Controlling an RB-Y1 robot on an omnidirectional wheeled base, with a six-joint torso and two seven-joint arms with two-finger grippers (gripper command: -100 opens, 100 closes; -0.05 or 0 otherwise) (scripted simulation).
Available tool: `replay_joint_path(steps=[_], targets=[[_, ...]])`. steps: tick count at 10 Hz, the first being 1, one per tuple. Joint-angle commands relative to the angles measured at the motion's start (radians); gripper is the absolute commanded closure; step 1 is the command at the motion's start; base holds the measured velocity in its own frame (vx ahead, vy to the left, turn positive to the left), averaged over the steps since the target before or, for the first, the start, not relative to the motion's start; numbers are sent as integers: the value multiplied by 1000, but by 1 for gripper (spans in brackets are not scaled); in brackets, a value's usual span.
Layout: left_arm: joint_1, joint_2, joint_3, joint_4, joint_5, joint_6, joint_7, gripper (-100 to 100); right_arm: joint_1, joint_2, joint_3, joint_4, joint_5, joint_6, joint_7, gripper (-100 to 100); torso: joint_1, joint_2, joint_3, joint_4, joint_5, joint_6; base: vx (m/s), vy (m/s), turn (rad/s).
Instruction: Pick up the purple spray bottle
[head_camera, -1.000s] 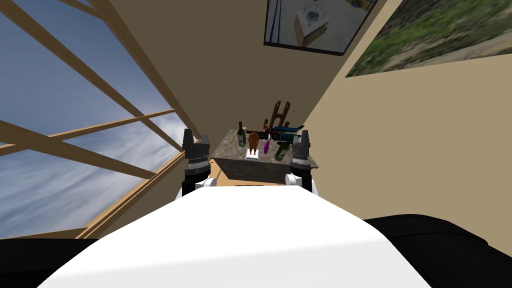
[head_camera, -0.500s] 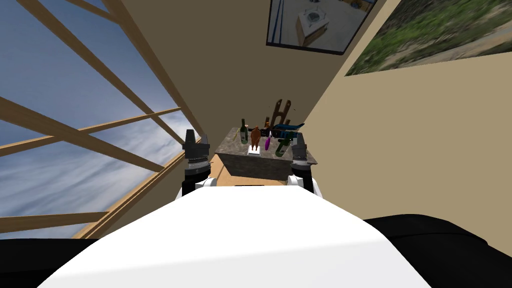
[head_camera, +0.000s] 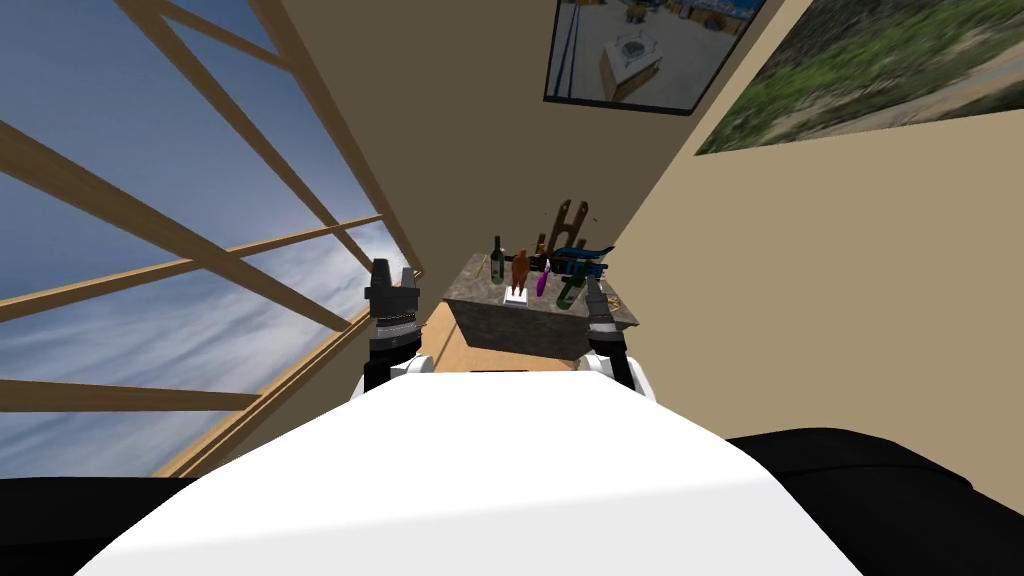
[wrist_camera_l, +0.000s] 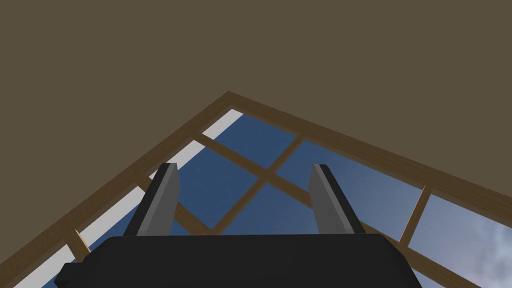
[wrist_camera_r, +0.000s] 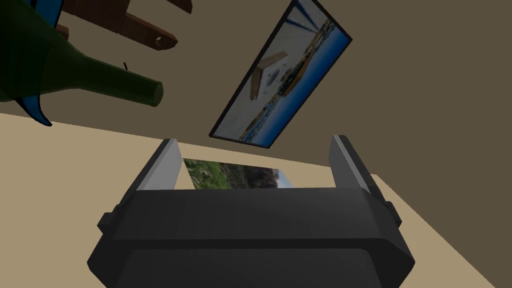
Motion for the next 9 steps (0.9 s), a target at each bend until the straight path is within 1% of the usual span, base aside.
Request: replay_joint_path(steps=[1,5,9], targets=[[0,0,0,0,0,0,0,0,15,-20,-16,39,13,7,29,-100,0,0,0,0,0,0,-54,97,66],[0,0,0,0,0,0,0,0,34,-84,-63,117,48,71,81,-100,-1,-3,-2,-1,0,0,-34,91,92],[0,0,0,0,0,0,0,0,56,-153,-109,189,91,146,122,-100,2,-6,-4,-1,1,0,18,120,104]])
